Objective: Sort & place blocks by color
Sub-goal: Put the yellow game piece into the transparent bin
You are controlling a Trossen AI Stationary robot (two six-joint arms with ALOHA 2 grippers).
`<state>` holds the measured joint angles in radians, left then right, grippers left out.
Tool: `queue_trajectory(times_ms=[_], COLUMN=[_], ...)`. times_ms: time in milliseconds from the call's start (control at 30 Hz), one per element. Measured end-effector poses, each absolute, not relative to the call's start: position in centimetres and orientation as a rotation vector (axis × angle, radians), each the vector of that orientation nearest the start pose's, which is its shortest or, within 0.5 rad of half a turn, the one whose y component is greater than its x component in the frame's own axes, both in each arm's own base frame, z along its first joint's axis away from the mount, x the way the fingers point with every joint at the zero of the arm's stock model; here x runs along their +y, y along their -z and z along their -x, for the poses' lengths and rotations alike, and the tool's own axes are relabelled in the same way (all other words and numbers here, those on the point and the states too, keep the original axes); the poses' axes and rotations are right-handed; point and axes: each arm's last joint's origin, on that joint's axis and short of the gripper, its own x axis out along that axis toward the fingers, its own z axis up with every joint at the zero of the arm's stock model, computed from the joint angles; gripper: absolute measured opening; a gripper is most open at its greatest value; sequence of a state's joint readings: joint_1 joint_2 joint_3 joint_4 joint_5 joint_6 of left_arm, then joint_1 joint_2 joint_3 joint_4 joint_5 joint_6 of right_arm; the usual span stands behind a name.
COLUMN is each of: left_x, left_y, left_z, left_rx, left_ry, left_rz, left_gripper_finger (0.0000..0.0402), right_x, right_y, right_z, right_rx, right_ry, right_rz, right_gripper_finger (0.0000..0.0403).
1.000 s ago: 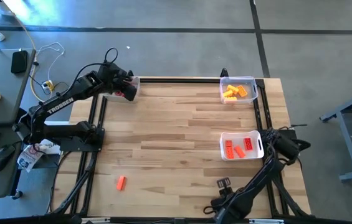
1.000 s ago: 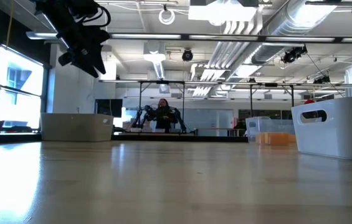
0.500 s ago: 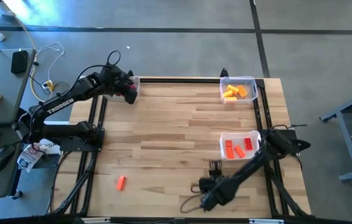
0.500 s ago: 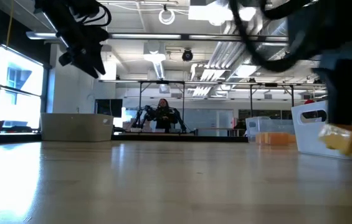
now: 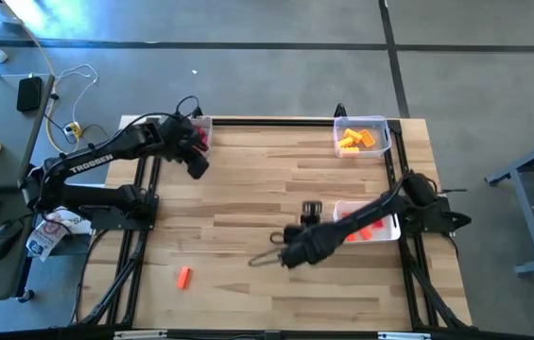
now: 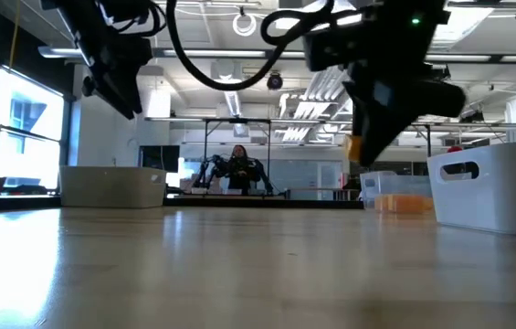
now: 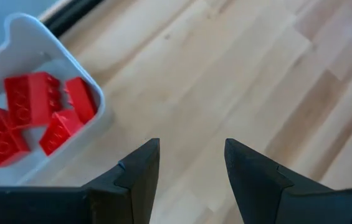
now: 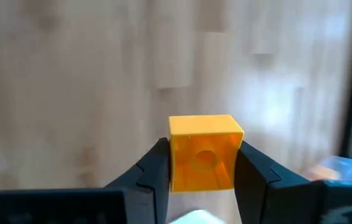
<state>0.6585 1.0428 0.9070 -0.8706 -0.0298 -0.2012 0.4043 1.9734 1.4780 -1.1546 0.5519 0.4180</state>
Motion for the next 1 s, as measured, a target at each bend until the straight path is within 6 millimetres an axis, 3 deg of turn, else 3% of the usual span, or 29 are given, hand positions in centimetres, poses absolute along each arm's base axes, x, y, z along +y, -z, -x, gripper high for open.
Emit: queue_trajectory(times_ms=[567,1000], left_x=[8.5,6.2], left_y=[-27.5,-27.4], left_z=[-16.8,-17.6], left_rx=[0.953,0.962], left_ry=[-0.582,-0.549], left_rz=[0.434,0.519], left_gripper_finger=[0.0168,0.0168], right_x=[0.1,-9.1], right_y=[-25.6,-25.2], right_z=[-32.0,-29.6], right_rx=[1.395,1.548], right_ry=[0.813,1.029], right_rz=[0.347,0.111], right_gripper_finger=[0.0106,0.0106])
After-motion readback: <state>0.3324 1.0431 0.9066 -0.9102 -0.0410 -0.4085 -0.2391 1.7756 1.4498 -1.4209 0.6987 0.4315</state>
